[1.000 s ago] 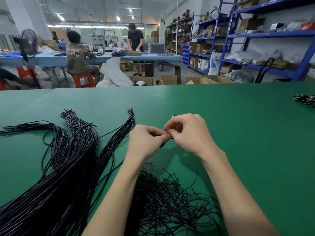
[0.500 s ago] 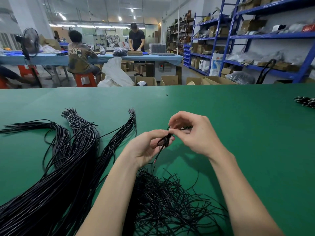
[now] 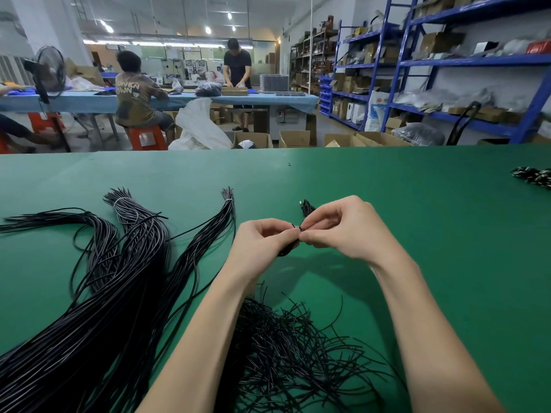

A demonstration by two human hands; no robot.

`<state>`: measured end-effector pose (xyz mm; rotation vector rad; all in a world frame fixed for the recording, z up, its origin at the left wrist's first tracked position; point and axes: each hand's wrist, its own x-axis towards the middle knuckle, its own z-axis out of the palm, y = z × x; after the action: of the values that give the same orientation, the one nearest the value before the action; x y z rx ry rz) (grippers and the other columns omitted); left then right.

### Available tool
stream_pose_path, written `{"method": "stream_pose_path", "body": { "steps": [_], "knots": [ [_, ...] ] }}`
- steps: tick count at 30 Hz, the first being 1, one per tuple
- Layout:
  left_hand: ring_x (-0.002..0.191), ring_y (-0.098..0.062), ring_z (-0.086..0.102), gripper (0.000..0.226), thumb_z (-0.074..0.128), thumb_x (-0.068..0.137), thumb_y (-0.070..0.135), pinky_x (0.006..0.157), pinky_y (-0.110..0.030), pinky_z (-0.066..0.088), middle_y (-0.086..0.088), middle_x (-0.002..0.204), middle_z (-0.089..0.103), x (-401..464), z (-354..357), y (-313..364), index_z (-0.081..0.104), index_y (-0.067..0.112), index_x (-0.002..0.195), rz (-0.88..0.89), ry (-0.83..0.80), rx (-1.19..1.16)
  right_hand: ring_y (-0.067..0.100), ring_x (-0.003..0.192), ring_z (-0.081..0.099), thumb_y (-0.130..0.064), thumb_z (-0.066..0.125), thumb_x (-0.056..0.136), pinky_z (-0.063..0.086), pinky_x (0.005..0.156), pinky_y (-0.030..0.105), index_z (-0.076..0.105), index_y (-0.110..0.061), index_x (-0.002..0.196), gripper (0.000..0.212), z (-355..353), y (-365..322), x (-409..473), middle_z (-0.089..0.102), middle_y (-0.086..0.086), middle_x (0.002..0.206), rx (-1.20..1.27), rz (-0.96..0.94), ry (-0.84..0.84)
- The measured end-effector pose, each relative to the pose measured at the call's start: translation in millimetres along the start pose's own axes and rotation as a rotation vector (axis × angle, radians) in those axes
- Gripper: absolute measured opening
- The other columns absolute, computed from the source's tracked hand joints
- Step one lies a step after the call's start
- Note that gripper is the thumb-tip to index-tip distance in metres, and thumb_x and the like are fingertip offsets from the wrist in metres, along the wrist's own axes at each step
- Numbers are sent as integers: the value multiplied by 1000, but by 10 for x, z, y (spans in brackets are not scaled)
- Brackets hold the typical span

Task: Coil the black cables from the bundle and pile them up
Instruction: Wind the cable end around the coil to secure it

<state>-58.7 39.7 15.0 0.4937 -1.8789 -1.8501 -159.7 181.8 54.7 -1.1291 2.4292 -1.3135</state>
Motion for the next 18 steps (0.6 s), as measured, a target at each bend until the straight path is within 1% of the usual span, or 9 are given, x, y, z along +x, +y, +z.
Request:
{"method": "stream_pose_path", "body": {
  "steps": [1,3,6,8,10,11,13,15,18],
  "knots": [
    [63,-12,58,8,77,85,16,63,-18,47,-6,72,73,-2,5,0,79,10,81,8,-15,5,5,66,74,-19,86,76,63,76,36,80,-24,78,8,2,8,-7,76,-9,68,7,14,10],
    [64,-10,60,8,76,87,19,63,-18,47,-4,73,74,-9,14,-1,80,12,84,21,-11,30,5,64,74,-18,85,77,63,73,34,80,-24,77,8,21,20,-14,75,-8,66,-5,25,28],
    [62,-8,58,8,74,89,16,63,-18,46,0,71,72,7,16,2,80,11,87,52,18,31,2,61,71,-20,84,79,58,64,20,80,-25,76,8,71,33,21,74,-11,63,-25,-6,84],
    [67,-11,60,10,70,91,10,66,-19,49,-4,76,73,11,37,14,79,11,88,67,53,-10,-2,59,68,-20,83,80,51,59,11,80,-25,76,7,114,40,59,73,-13,62,-34,-44,161],
    [73,-14,63,17,65,91,1,70,-21,51,-8,82,74,5,82,21,77,12,88,78,93,-63,-4,61,66,-18,81,82,47,58,6,80,-24,76,9,170,45,93,72,-15,63,-62,-94,237],
    [75,-15,64,20,64,90,-3,72,-23,53,-9,86,75,-1,110,18,76,13,88,80,112,-83,-4,62,65,-18,80,83,48,59,8,80,-25,76,10,199,52,108,72,-16,64,-83,-115,261],
    [79,-13,67,23,63,88,-8,78,-26,55,-10,92,75,-14,164,9,73,13,91,72,146,-132,0,64,66,-19,77,86,56,65,20,78,-26,77,11,247,68,126,72,-14,68,-131,-136,282],
    [77,-12,68,23,63,87,-11,78,-26,55,-9,91,76,-14,187,13,67,11,95,45,170,-233,3,65,66,-20,75,88,59,68,31,77,-25,80,9,279,80,129,72,-11,70,-162,-164,296],
    [74,-12,69,22,65,87,-11,76,-25,56,-5,86,76,6,165,47,64,9,95,16,185,-373,5,66,66,-18,74,88,57,70,30,78,-23,83,8,315,69,130,73,-10,73,-162,-255,361]
  ]
}}
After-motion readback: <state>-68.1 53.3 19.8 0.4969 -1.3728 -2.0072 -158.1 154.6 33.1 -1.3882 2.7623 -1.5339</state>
